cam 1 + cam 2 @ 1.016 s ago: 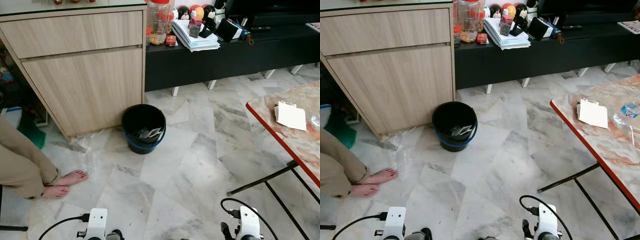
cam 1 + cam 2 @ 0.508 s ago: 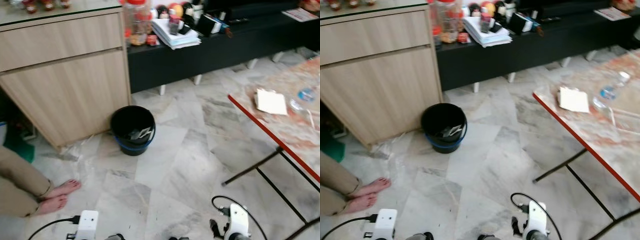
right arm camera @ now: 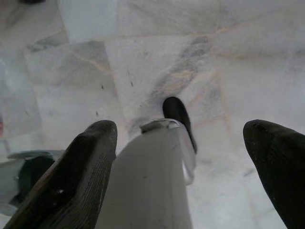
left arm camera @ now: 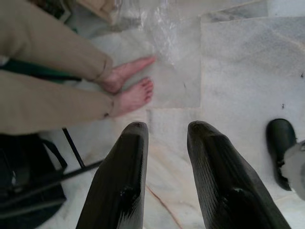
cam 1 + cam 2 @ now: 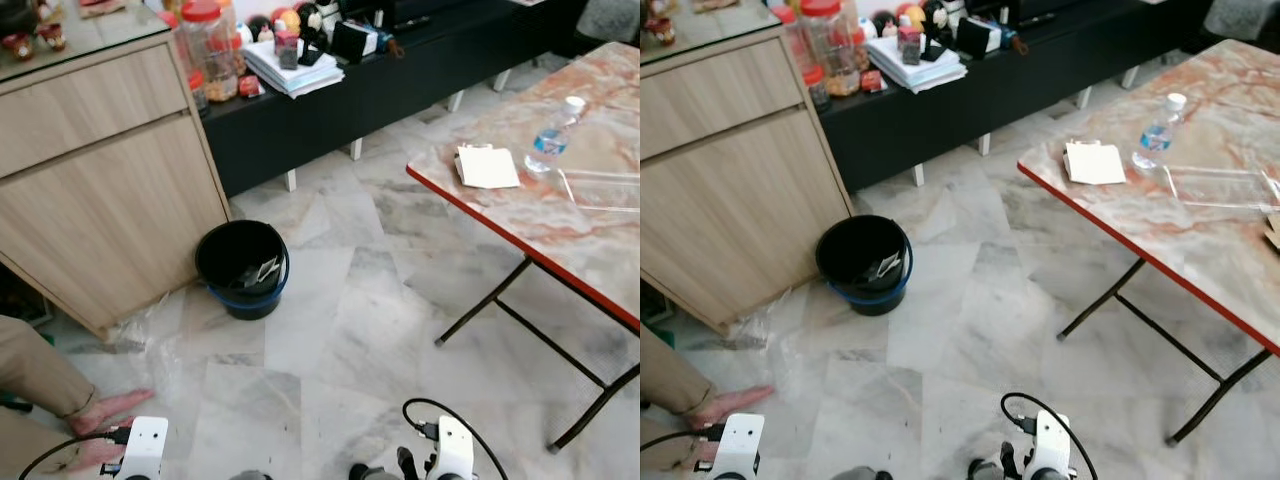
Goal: Picking trash to rubbish bin
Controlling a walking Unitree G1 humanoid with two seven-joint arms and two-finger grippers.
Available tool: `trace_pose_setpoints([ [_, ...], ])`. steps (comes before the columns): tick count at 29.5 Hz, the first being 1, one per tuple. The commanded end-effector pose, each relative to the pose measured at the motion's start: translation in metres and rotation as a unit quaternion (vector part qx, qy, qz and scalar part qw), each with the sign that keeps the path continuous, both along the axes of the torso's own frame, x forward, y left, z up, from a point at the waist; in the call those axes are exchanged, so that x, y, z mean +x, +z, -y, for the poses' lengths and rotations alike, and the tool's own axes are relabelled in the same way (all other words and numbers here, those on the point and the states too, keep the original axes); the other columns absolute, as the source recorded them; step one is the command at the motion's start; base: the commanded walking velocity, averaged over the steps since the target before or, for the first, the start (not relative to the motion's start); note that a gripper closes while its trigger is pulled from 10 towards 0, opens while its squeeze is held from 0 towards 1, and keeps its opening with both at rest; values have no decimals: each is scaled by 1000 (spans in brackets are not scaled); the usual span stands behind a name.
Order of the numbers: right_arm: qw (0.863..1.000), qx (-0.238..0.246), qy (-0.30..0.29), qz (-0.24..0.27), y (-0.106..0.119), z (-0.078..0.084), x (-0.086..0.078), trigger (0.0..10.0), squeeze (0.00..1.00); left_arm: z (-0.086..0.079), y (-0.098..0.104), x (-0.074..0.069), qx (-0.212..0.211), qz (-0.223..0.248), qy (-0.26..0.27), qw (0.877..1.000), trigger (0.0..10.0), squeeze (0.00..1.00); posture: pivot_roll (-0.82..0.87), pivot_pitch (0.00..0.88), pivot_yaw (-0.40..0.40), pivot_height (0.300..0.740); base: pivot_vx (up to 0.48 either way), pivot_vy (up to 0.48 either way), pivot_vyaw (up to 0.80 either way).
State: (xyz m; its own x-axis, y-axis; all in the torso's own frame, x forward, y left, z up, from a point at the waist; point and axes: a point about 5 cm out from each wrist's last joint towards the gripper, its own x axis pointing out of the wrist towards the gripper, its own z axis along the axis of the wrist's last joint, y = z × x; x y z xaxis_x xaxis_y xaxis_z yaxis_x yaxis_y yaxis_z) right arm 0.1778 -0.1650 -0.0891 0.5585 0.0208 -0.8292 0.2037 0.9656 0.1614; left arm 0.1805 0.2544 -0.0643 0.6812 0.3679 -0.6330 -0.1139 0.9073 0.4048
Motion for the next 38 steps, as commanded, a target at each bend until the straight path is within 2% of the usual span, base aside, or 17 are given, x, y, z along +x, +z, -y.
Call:
trace_pose_setpoints([
  [1,1000,4,-10,-2,-1,-2,-2,10000,0,-5,-1,-5,5,-11,0,1000,10000,0,129,165,79,740,0,0,-788],
  [5,1000,2,-12,-2,-1,-1,-2,10000,0,-2,0,-1,2,-7,1,1000,10000,0,116,176,75,740,0,0,-788],
  [9,1000,-18,-19,9,2,14,2,10000,0,11,-4,1,-9,-12,-9,1000,10000,0,72,186,30,740,0,0,-783],
  [13,999,-14,-22,20,5,16,6,10000,0,14,-4,2,-7,-10,-19,1000,10000,0,86,172,10,740,0,0,-781],
  [16,1000,-17,-14,21,5,17,7,10000,0,14,-3,3,-10,-4,-11,1000,10000,0,103,176,-1,740,0,0,-781],
  [17,1000,-25,7,18,7,18,10,10000,0,13,-3,3,-13,1,4,1000,10000,0,140,167,-3,740,0,0,-781],
  [23,999,-32,18,18,8,19,14,10000,0,13,-4,0,-15,0,11,1000,10000,0,136,159,2,740,0,0,-781],
  [27,999,-18,-5,32,12,13,23,10000,0,11,-7,-5,-13,-21,3,1000,10000,0,134,121,24,740,0,0,-775],
  [33,1000,-15,-14,17,8,9,17,10000,0,11,-2,7,1,-15,-13,1000,10000,0,141,97,43,740,0,0,-775],
  [38,1000,-10,-17,24,10,7,20,10000,0,11,1,12,6,-17,-21,1000,10000,0,128,95,53,740,0,-454,-775],
])
